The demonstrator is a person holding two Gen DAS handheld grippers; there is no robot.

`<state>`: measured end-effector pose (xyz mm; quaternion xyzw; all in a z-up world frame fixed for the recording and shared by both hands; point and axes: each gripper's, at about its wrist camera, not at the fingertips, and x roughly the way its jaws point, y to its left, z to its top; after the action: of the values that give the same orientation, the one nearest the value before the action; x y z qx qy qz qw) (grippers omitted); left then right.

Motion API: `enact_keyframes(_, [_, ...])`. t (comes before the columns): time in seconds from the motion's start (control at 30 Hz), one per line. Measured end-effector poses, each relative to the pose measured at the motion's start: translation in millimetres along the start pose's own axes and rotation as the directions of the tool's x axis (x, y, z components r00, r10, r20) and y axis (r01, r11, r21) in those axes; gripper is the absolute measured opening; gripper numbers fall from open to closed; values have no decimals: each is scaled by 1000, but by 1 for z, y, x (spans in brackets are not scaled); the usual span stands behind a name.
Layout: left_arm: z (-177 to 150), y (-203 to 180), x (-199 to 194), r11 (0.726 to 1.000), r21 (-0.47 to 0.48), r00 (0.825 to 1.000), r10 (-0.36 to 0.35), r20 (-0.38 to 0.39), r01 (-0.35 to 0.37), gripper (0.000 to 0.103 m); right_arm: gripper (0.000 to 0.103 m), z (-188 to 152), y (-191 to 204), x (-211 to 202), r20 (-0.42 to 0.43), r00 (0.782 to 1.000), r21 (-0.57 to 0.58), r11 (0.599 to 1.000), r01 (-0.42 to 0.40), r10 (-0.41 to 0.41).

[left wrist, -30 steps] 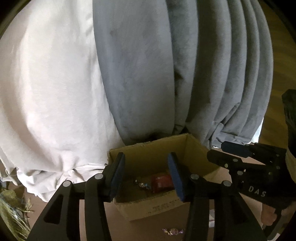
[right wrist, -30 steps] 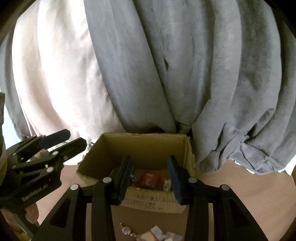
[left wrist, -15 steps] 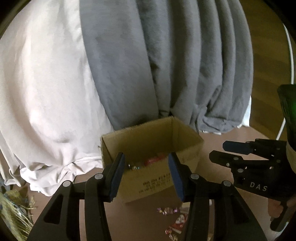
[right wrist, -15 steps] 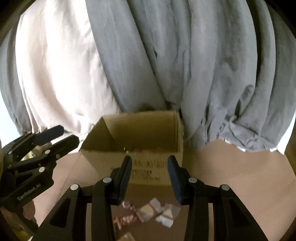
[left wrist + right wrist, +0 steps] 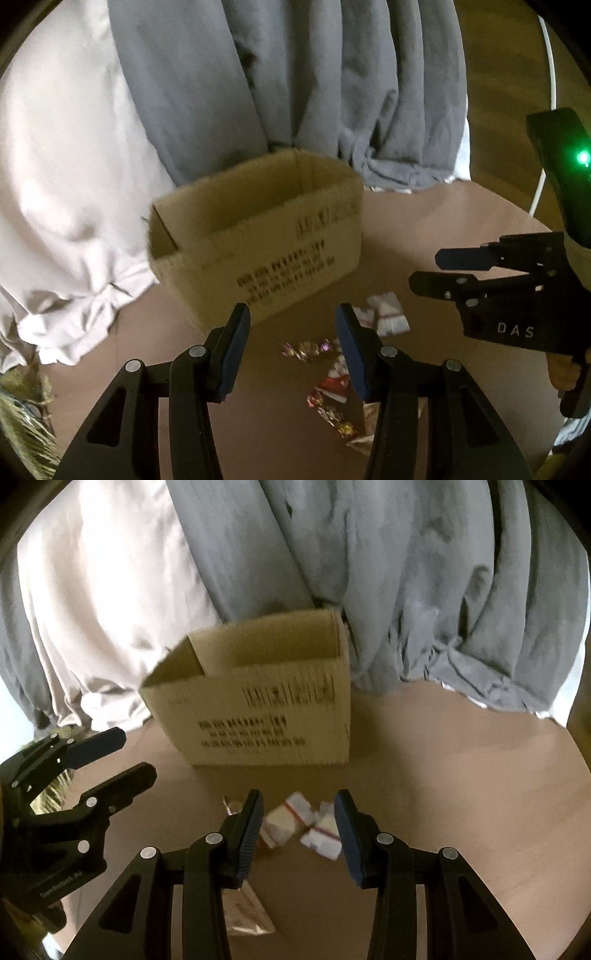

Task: Organize snacks
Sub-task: 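Withdraw both tools from the box back toward the remaining snacks, then grasp the red snack packet with the left tool while the right tool grasps the clear cheese-cake bag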

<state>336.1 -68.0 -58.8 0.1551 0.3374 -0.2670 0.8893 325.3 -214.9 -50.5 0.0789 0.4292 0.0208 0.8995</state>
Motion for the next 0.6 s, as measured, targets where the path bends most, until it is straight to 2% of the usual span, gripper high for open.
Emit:
enact_keyframes(0.27, [-21, -10, 36, 996, 18, 991, -82, -106, 84, 48, 41, -24, -8, 25, -84, 996, 22, 1000, 15, -14])
enact_keyframes(0.6, [-37, -21, 77, 985, 28, 967, -160, -198, 168, 48, 41, -37, -24, 57, -157, 987, 82, 996, 39, -26])
